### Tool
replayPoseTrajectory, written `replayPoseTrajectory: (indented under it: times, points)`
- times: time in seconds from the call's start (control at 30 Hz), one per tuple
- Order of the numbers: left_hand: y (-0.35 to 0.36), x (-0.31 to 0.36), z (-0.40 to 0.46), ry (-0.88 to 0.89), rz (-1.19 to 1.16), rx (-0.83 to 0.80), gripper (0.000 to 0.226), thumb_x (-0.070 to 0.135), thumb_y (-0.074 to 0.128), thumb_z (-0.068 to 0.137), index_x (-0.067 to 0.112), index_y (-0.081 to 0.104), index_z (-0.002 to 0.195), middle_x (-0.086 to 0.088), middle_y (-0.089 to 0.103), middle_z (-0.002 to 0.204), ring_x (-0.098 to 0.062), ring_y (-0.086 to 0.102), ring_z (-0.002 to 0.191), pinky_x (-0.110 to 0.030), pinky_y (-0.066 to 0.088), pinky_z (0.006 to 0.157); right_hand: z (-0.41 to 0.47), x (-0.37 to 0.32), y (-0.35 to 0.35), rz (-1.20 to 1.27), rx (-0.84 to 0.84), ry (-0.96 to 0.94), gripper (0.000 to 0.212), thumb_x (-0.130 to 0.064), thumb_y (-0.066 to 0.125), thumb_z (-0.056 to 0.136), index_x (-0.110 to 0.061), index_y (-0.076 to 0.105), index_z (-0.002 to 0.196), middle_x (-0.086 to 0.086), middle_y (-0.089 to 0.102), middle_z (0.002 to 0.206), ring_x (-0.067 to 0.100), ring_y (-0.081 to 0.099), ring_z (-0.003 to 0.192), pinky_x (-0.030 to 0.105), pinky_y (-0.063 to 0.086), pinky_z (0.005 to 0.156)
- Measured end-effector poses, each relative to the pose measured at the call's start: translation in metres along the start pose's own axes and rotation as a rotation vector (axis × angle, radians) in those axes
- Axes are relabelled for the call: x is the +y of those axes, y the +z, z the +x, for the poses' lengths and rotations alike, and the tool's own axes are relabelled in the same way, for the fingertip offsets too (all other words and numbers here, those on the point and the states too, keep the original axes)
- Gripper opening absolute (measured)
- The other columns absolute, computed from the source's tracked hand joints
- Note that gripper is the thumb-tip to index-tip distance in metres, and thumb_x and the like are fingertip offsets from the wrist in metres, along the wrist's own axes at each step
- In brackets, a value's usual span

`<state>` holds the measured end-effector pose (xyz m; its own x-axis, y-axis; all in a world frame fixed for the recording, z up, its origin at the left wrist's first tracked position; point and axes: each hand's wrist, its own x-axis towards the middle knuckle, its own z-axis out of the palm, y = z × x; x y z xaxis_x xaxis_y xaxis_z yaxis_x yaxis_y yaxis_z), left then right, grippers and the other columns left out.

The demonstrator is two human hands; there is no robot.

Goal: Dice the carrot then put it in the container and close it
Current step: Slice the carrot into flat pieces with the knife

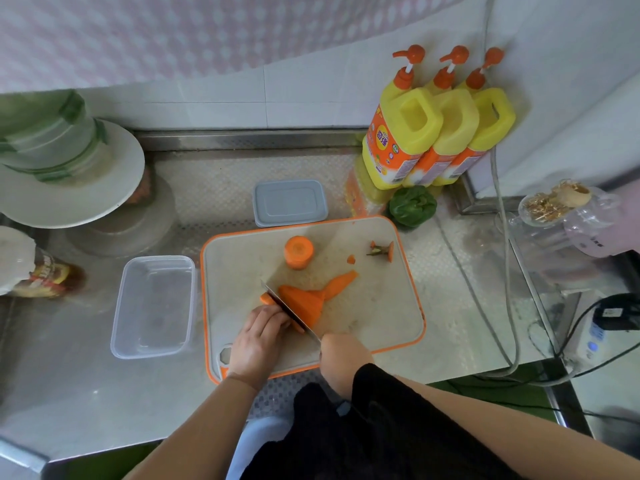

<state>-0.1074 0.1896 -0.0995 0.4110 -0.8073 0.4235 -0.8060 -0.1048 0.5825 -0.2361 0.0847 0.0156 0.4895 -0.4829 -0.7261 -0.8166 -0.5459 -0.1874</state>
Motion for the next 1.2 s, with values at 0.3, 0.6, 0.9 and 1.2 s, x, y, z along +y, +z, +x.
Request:
replayPoseTrajectory:
  times: [0.3,0.6,0.9,1.2]
  points:
    - [-0.008,0.005,0.001,0.030,0.036,-0.004,0.021,0.016,0.056,0.092,0.011,0.053,0.113,-0.011,0.066,0.101,-0.026,0.058,0.099,-0.036,0.055,0.077,0.006,-0.003,-0.001,-0.001,0.028,-0.045,0.022,-0.015,0.043,0.100,-0.007,0.054,0.117,0.012,0.063,0.116,0.029,0.060,0.108,0.036,0.046,0.091]
    - [-0.018,0.008,0.010,0.119,0.159,-0.105,0.042,0.026,0.057,0.092,0.014,0.051,0.132,-0.009,0.065,0.101,-0.024,0.059,0.092,-0.037,0.059,0.067,0.001,-0.002,-0.018,0.305,-0.094,0.011,0.070,-0.062,0.016,0.097,-0.010,0.063,0.100,0.009,0.068,0.095,0.025,0.063,0.090,0.035,0.045,0.085]
    - [-0.020,0.009,0.006,0.086,0.154,-0.125,0.040,0.027,0.053,0.093,0.013,0.050,0.131,-0.012,0.065,0.104,-0.026,0.057,0.094,-0.040,0.059,0.065,0.029,0.025,-0.034,0.415,-0.123,-0.112,0.033,-0.036,0.058,0.093,-0.012,0.061,0.070,0.003,0.064,0.062,0.021,0.063,0.060,0.032,0.053,0.068]
    - [-0.019,0.009,0.004,0.066,0.155,-0.134,0.037,0.033,0.043,0.101,0.014,0.049,0.133,-0.010,0.063,0.107,-0.026,0.057,0.096,-0.040,0.060,0.066,0.040,0.018,-0.024,0.092,0.161,-0.215,0.034,-0.023,0.049,0.095,-0.015,0.039,0.064,0.003,0.048,0.067,0.026,0.050,0.070,0.032,0.038,0.062]
